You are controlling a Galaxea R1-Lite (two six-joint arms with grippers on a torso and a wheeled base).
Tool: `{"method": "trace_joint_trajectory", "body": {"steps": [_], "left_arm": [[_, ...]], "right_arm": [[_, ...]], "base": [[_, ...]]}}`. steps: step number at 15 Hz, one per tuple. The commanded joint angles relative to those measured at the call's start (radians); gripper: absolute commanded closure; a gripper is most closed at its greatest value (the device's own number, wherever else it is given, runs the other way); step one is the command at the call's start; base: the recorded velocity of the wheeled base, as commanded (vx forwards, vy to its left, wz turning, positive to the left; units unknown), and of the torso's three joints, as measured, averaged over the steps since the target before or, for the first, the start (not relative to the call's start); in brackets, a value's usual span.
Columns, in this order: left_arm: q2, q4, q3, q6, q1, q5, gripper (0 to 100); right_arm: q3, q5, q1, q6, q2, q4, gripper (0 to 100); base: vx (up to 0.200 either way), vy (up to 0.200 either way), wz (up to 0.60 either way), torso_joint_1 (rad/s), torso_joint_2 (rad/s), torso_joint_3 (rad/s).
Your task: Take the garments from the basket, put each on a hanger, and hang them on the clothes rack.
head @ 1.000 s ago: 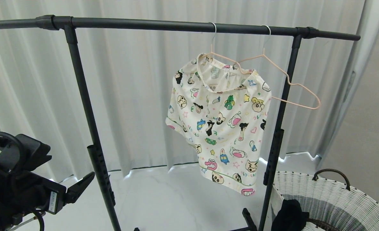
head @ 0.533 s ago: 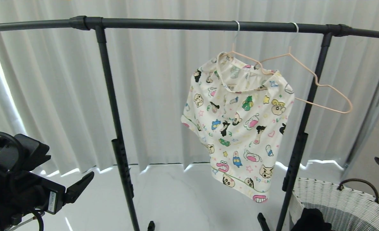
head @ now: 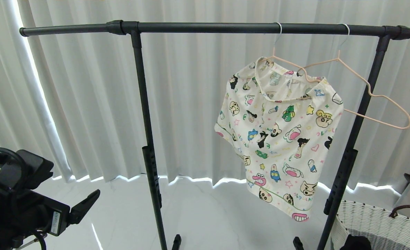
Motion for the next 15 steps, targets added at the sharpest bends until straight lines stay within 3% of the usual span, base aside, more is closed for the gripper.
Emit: {"method": "trace_joint_trajectory", "body": {"steps": [1, 3, 11, 15], "left_arm": [[-0.006, -0.002, 0.004, 0.000, 0.000, 0.005, 0], [-0.012, -0.002, 0.004, 0.000, 0.000, 0.005, 0], [-0.015, -0.002, 0.004, 0.001, -0.005, 0.005, 0], [-0.018, 0.000, 0.004, 0.003, -0.019, 0.005, 0]], "right_arm": [[0.001, 0.000, 0.000, 0.000, 0.003, 0.000, 0], [0.001, 0.000, 0.000, 0.000, 0.003, 0.000, 0], [0.004, 0.000, 0.000, -0.002, 0.005, 0.002, 0], [0.027, 0.000, 0.000, -0.003, 0.002, 0.000, 0]], "base": [[-0.200, -0.200, 0.00, 0.002, 0.00, 0.002], [-0.200, -0.200, 0.00, 0.012, 0.01, -0.002], [0.000, 0.000, 0.00, 0.000, 0.00, 0.000], [0.000, -0.200, 0.00, 0.002, 0.00, 0.005]]}}
